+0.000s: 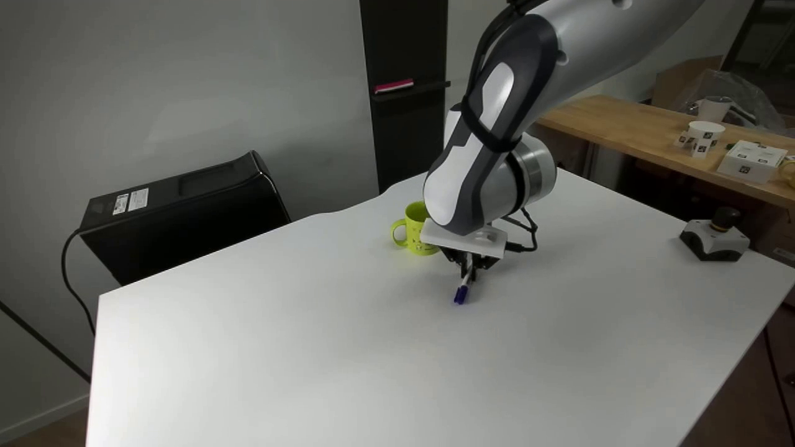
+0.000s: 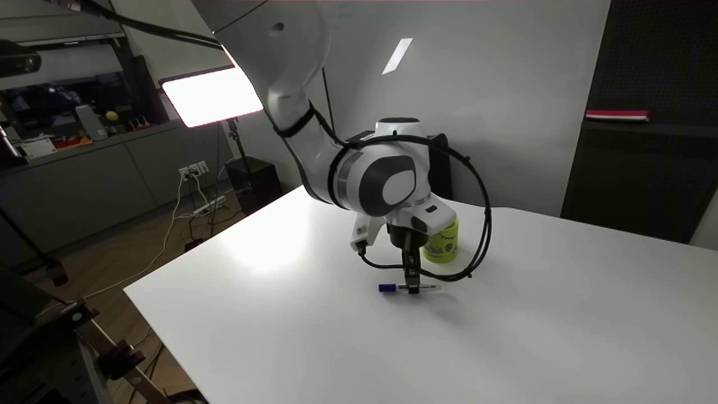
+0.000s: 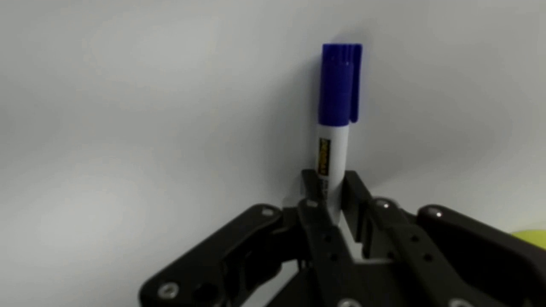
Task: Put the marker in the cup
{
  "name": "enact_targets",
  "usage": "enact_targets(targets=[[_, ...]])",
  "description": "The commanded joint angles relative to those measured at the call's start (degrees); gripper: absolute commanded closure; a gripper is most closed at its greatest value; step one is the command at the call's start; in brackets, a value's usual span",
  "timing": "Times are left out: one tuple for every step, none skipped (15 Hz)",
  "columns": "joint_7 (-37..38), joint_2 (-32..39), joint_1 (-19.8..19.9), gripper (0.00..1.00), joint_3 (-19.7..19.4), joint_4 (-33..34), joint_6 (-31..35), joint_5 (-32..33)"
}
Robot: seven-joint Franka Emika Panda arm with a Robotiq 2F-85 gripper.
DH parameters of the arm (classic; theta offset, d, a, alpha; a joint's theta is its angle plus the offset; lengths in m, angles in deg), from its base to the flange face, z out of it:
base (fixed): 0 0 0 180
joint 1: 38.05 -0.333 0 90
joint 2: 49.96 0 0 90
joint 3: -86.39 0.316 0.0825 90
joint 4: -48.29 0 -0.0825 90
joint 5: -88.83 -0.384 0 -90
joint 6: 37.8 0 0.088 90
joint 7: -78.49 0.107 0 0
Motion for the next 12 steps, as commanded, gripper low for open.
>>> enact_targets(targets=[[0.1,-2.2,1.8,0.96,0.1,-0.4,-1.4,-0.9],[0.2,-2.5,2.1,0.96,0.0,-0.4,-1.5,-1.0],[0.2,-2.8,2.5,0.96,0.0,-0.3,-1.5,-1.0],[0.1,-3.3,2.9,0.96,0.0,-0.4,-1.8,-1.0],[0.2,-4.0,3.0,0.96,-0.2,-0.6,-1.7,-1.0],[0.2,-4.9,3.1,0.96,-0.3,-0.9,-1.6,-0.9],[0.2,-5.6,3.1,0.96,-0.6,-1.0,-1.7,-0.8],[0.1,-6.8,3.2,0.96,-0.7,-1.3,-1.7,-0.7],[0.3,-7.7,3.0,0.96,-1.1,-1.3,-1.9,-0.5],[0.0,-8.9,3.1,0.96,-1.2,-1.4,-2.3,-0.4],[-0.3,-9.9,3.3,0.96,-1.2,-1.5,-2.6,-0.3],[0.0,-11.0,3.1,0.96,-1.6,-1.6,-2.7,-0.1]])
